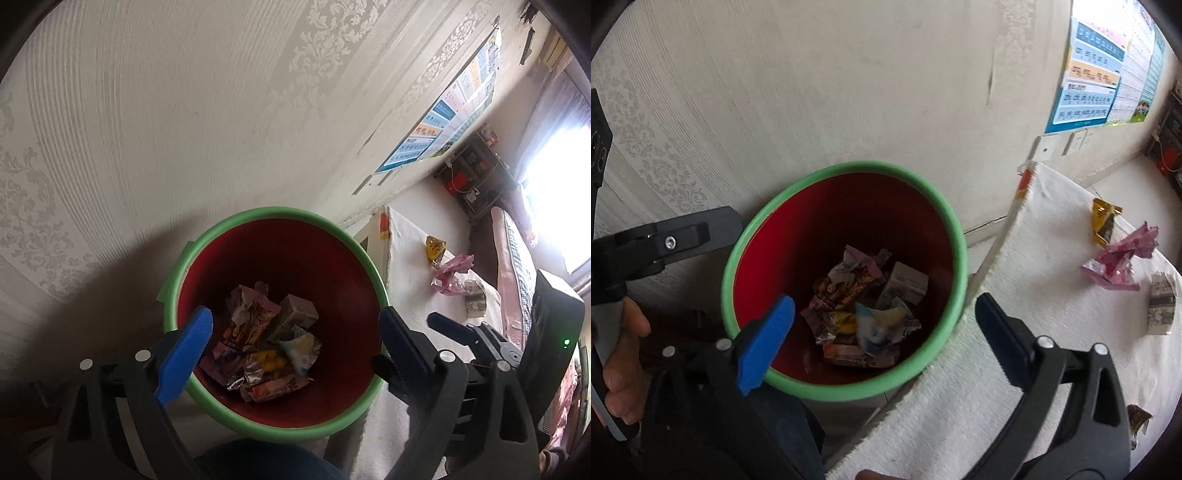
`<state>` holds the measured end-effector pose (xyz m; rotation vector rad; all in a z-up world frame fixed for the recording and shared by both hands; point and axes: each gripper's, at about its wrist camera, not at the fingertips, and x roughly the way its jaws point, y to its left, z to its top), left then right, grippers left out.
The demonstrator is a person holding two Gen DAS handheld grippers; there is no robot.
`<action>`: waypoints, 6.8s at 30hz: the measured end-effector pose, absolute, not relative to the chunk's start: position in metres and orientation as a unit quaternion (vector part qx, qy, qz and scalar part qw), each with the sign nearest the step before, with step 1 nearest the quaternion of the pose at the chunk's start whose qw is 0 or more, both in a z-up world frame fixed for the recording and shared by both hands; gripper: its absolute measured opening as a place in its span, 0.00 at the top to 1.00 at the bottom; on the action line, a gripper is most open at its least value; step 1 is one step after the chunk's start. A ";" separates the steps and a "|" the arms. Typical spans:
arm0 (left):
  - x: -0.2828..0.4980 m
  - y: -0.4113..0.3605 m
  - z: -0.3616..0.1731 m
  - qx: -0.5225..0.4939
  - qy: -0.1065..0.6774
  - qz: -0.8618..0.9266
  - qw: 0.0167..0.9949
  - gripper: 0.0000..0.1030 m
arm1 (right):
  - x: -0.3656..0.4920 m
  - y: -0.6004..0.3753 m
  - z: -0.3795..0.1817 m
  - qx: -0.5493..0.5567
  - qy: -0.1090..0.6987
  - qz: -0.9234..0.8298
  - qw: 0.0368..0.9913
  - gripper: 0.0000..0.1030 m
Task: Collect trash
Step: 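Open both tools to drop the two wrappers into the bucket, then move both tools back over the remaining trash on the table, then grasp the yellow candy wrapper with the left tool while the right tool grasps the white paper cup, then carry the yellow wrapper and paper cup over the red bucket, then open both tools to drop the wrapper and cup into the bucket, then move both tools back over the pink wrapper and brown box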
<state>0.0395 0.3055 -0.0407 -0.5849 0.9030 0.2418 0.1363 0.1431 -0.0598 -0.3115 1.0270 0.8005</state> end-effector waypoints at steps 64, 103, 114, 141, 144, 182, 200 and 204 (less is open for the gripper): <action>0.381 0.099 -0.098 -0.123 0.577 -0.040 0.806 0.27 | 0.351 -0.131 -0.112 -0.020 0.527 0.131 0.839 0.31; 0.225 0.069 -0.024 -0.084 0.492 -0.043 0.865 0.86 | 0.251 -0.139 -0.031 -0.016 0.479 0.163 0.862 0.68; 0.157 0.058 -0.017 -0.091 0.479 -0.029 0.873 0.86 | 0.191 -0.144 -0.024 -0.030 0.467 0.167 0.868 0.68; 0.087 0.126 -0.007 -0.138 0.459 0.022 0.877 0.85 | 0.143 -0.057 -0.001 -0.075 0.443 0.236 0.862 0.68; 0.077 0.149 -0.005 -0.143 0.458 0.042 0.876 0.85 | 0.142 -0.032 0.000 -0.080 0.438 0.257 0.858 0.68; 0.047 0.313 -0.045 -0.248 0.461 0.127 0.843 0.83 | 0.132 0.163 -0.060 -0.145 0.481 0.375 0.779 0.68; 0.043 0.318 -0.038 -0.261 0.436 0.175 0.844 0.08 | 0.124 0.148 -0.070 -0.144 0.488 0.367 0.779 0.08; 0.043 0.314 -0.036 -0.263 0.437 0.183 0.841 0.08 | 0.124 0.131 -0.063 -0.135 0.484 0.362 0.785 0.05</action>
